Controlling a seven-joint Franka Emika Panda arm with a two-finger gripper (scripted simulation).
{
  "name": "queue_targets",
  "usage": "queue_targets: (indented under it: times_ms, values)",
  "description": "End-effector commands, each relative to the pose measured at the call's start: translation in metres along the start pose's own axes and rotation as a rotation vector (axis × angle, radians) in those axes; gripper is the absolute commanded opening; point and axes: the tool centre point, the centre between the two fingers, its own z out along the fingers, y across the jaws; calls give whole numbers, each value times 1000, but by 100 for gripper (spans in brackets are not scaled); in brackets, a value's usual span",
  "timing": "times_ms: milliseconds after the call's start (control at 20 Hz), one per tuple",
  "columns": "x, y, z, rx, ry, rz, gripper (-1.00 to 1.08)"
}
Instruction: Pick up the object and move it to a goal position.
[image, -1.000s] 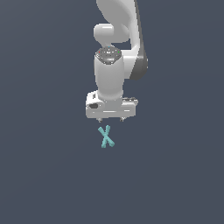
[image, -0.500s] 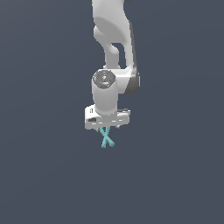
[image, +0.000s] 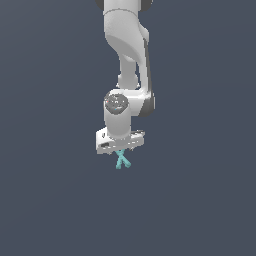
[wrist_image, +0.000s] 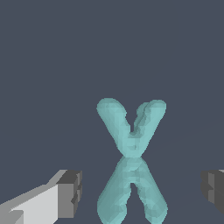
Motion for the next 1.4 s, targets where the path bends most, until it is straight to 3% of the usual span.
queue_targets:
  times_ms: [0,900,950,1350]
  values:
    - [0,0,0,0,0,0,100]
    - [0,0,51,0,1,-4,100]
    - [0,0,51,0,1,-4,-100]
    - [0,0,51,0,1,-4,-100]
